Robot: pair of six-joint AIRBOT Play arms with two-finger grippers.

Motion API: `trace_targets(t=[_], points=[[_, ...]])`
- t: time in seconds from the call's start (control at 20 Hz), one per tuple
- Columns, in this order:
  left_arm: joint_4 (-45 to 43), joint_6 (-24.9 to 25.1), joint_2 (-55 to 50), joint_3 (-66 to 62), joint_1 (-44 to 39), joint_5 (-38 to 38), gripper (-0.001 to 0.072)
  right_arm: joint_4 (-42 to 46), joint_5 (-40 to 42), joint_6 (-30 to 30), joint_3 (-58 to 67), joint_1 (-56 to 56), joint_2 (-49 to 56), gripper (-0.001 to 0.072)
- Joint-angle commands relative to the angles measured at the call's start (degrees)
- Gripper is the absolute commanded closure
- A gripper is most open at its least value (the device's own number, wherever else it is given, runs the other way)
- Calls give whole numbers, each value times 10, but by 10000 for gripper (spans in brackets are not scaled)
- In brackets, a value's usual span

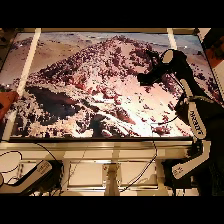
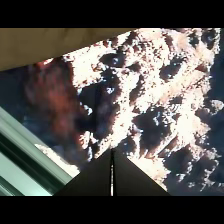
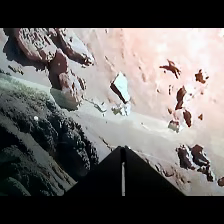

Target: Fold the clothes and pants, and hang the long-sleeved shirts on hangers.

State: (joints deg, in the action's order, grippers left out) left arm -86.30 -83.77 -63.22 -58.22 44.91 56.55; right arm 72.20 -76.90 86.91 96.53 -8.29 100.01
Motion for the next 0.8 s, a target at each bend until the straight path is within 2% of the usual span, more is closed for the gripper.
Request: trace_targets(t=[0.0, 0.1, 0.3, 0.4, 0.6, 0.65, 0.7, 0.75], points=[[0, 0, 0, 0, 0, 0, 699, 0, 0, 0, 0, 0, 0, 701], [-2, 0, -4, 0, 0, 0, 698, 0, 0, 0, 0, 0, 0, 701], [-76, 0, -51, 0, 1, -10, 698, 0, 0, 0, 0, 0, 0, 701], [-76, 1, -75, 0, 0, -47, 698, 0, 0, 0, 0, 0, 0, 701], [-83, 25, -89, 0, -1, -174, 679, 0, 0, 0, 0, 0, 0, 701], [-83, 35, -89, 0, -2, -201, 580, 0, 0, 0, 0, 0, 0, 701], [-83, 54, -90, 0, -2, -227, 382, 0, 0, 0, 0, 0, 0, 701], [-83, 80, -94, 0, -2, -242, 273, 0, 0, 0, 0, 0, 0, 701]])
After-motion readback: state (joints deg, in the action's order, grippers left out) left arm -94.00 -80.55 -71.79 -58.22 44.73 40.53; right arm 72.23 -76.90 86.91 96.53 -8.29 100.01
